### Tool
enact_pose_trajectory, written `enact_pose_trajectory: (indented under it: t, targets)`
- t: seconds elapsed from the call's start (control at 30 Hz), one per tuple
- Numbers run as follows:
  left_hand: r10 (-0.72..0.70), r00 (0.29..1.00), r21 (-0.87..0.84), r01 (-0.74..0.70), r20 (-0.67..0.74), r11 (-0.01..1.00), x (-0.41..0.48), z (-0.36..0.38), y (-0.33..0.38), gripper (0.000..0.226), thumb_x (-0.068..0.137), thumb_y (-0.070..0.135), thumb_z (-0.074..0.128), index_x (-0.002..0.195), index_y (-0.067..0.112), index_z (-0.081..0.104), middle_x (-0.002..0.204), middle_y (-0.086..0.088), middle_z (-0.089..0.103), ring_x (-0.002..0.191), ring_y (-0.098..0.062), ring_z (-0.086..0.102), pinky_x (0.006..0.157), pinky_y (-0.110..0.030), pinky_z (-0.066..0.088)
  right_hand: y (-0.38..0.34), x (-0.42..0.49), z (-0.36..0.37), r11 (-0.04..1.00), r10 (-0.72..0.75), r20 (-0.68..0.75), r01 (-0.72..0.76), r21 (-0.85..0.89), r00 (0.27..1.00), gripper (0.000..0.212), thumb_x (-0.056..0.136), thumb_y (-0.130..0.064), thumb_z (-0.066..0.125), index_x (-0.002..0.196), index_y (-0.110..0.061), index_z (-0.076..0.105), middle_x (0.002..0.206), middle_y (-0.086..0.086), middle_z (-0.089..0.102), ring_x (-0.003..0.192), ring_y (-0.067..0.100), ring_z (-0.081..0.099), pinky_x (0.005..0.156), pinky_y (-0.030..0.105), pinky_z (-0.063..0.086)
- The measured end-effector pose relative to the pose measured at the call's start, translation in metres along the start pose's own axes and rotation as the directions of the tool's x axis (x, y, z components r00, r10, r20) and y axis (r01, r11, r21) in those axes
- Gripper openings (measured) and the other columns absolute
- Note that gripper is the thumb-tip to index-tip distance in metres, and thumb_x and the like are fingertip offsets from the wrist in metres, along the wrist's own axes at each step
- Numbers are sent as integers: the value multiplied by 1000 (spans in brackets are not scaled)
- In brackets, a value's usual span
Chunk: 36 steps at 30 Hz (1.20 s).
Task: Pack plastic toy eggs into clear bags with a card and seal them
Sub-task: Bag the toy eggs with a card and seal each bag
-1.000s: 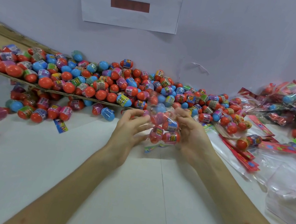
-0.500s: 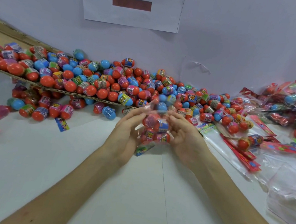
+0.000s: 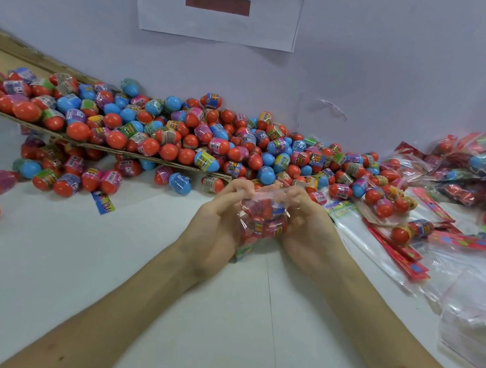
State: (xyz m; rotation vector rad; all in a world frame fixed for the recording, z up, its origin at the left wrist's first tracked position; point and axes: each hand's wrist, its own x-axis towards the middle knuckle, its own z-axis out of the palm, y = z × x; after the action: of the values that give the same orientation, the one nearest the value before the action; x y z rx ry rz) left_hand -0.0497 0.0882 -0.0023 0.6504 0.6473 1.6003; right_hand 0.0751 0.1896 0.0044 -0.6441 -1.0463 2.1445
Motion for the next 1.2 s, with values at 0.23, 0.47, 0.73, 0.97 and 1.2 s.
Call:
enact_pose_trajectory:
  t: [0.23,0.47,0.73,0.97,1.2]
  targets:
    - [-25,999,-24,25,34,999,-4,4,2,5,93,17,51,90,18,55,143,-15,62,129,-32,61,94,-43,53,0,0,-1,999,-3,97,-3,54,995,22,83,0,51,67,-14,57,92,8,67,87,25,68,79,39,55]
    - [-28,998,-6,28,57,1000,-8,8,3,16,90,7,44,78,11,53,147,-18,57,138,-38,53,105,-47,47,1,5,-6,989,10,77,-22,148,997,28,85,-1,47,60,-14,48,90,11,53,97,32,54,104,50,43]
    - [-21,997,4,21,74,1000,-10,6,4,23,84,4,42,65,12,54,148,-23,55,135,-42,55,100,-47,50,-1,1,-6,997,9,204,-25,79,979,40,85,4,35,53,-13,51,83,17,67,81,29,70,81,41,59]
    - [-51,996,-56,55,67,997,-10,12,7,18,91,9,35,74,11,41,122,-21,65,118,-36,58,82,-41,53,-3,4,-10,997,44,180,-54,54,983,33,86,3,35,58,-11,46,94,20,66,93,35,62,103,51,43]
    - [-27,999,103,23,35,994,-9,18,3,36,85,-3,62,78,19,35,128,-17,65,113,-33,65,88,-45,57,-4,3,-9,988,76,206,-101,113,976,40,88,6,25,56,-9,44,96,22,66,88,40,64,85,51,51]
